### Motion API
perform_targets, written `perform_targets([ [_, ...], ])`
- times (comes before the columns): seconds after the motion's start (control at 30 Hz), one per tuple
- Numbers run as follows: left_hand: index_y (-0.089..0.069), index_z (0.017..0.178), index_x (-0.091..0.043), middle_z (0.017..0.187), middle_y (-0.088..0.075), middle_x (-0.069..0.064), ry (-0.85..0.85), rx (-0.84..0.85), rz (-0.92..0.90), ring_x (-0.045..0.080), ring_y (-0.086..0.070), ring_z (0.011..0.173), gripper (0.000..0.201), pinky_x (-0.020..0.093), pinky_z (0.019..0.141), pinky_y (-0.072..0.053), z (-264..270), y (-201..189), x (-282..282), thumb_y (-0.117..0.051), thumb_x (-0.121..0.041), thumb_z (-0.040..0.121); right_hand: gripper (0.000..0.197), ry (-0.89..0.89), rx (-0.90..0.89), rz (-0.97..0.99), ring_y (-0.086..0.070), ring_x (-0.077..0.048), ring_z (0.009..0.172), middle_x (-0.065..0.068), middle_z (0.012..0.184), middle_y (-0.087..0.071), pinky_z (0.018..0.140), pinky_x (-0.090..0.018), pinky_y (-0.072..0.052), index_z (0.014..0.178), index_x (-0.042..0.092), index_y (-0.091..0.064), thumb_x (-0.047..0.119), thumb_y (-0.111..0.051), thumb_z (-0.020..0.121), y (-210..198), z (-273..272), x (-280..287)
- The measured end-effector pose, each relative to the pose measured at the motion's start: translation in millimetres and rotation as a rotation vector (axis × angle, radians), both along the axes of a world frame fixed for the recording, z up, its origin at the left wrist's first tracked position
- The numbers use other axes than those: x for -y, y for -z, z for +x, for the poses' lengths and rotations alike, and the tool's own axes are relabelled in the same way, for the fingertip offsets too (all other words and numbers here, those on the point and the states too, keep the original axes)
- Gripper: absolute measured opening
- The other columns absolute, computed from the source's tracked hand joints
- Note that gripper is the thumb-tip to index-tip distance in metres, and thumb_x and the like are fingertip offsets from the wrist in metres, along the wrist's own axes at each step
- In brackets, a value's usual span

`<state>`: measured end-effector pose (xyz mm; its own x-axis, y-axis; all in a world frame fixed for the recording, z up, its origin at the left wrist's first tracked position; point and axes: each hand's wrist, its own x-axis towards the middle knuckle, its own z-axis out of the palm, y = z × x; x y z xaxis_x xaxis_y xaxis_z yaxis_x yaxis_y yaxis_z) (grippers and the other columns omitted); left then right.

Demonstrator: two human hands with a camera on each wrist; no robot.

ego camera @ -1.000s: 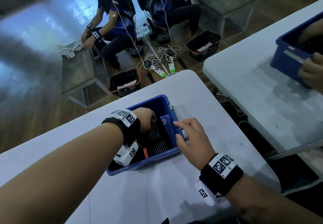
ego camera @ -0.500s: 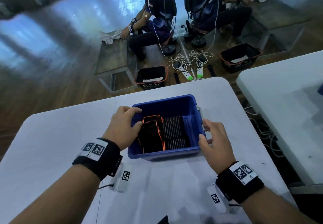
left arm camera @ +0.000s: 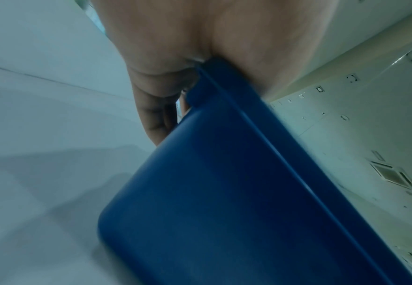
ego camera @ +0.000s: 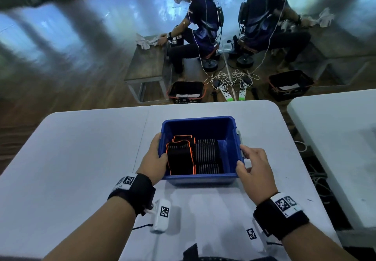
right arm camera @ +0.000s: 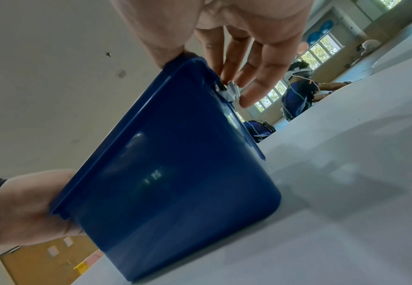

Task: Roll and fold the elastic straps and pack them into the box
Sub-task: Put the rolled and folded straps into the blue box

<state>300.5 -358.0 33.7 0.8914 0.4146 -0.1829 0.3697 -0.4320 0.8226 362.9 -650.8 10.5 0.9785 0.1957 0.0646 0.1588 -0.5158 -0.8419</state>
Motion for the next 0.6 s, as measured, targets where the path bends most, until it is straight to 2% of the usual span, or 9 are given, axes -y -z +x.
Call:
perform_targets([
  [0.1, -0.026, 0.153, -0.039, 0.130, -0.061, -0.001, -0.006, 0.022, -0.054, 0.016, -0.065, 0.105, 0.069, 0.020, 0.082, -0.051, -13.5, -1.7, -7.5, -0.046, -0.002, 0.098, 0.049, 0.006, -0.004, -0.014, -0.054, -0.012, 0.106, 0.006, 0.114, -0.045, 0.088, -0.035, -0.055, 0.139, 0.020, -0.052, 0.011, -0.058, 0.091, -0.5, -14.0, -8.7],
  [0.17, -0.028, 0.150, -0.043, 0.123, -0.064, 0.001, -0.009, 0.038, -0.108, 0.016, -0.067, 0.097, 0.069, 0.018, 0.072, -0.052, -23.2, -2.1, -12.0, -0.045, -0.001, 0.098, 0.050, 0.011, -0.002, -0.030, -0.054, -0.011, 0.107, 0.007, 0.114, -0.045, 0.089, -0.037, -0.055, 0.139, 0.020, -0.052, 0.010, -0.058, 0.091, -1.9, -24.4, -14.1],
  [0.3, -0.028, 0.150, -0.042, 0.119, -0.066, 0.002, -0.002, 0.054, -0.139, 0.016, -0.067, 0.092, 0.068, 0.016, 0.067, -0.050, -36.3, 1.8, -20.2, -0.045, -0.002, 0.098, 0.047, 0.038, -0.007, -0.083, -0.056, -0.009, 0.108, 0.007, 0.116, -0.049, 0.091, -0.038, -0.055, 0.134, 0.020, -0.056, 0.009, -0.060, 0.089, -10.5, -40.7, -20.7],
  [0.37, -0.027, 0.151, -0.041, 0.120, -0.063, -0.001, 0.013, 0.067, -0.141, 0.014, -0.066, 0.094, 0.068, 0.017, 0.069, -0.050, -39.6, 1.8, -22.4, -0.045, -0.002, 0.098, 0.044, 0.059, -0.021, -0.106, -0.059, -0.009, 0.108, 0.006, 0.118, -0.053, 0.091, -0.036, -0.055, 0.131, 0.020, -0.059, 0.010, -0.062, 0.088, -18.3, -47.3, -22.5],
  [0.53, -0.026, 0.153, -0.040, 0.128, -0.060, 0.000, 0.045, 0.074, -0.111, 0.025, -0.064, 0.103, 0.068, 0.038, 0.093, -0.053, -40.8, 8.4, -25.5, -0.045, -0.005, 0.098, 0.043, 0.157, -0.014, -0.149, -0.059, -0.007, 0.106, 0.007, 0.122, -0.057, 0.089, -0.030, -0.053, 0.132, 0.023, -0.055, 0.021, -0.065, 0.091, -46.1, -70.4, -16.4],
  [0.6, -0.025, 0.153, -0.039, 0.130, -0.060, 0.004, 0.048, 0.095, -0.116, 0.029, -0.063, 0.102, 0.068, 0.038, 0.092, -0.051, -38.0, 14.2, -28.8, -0.046, -0.006, 0.097, 0.041, 0.222, 0.006, -0.158, -0.059, -0.004, 0.104, 0.010, 0.120, -0.058, 0.086, -0.024, -0.049, 0.131, 0.024, -0.055, 0.023, -0.065, 0.091, -61.4, -82.2, -6.6],
])
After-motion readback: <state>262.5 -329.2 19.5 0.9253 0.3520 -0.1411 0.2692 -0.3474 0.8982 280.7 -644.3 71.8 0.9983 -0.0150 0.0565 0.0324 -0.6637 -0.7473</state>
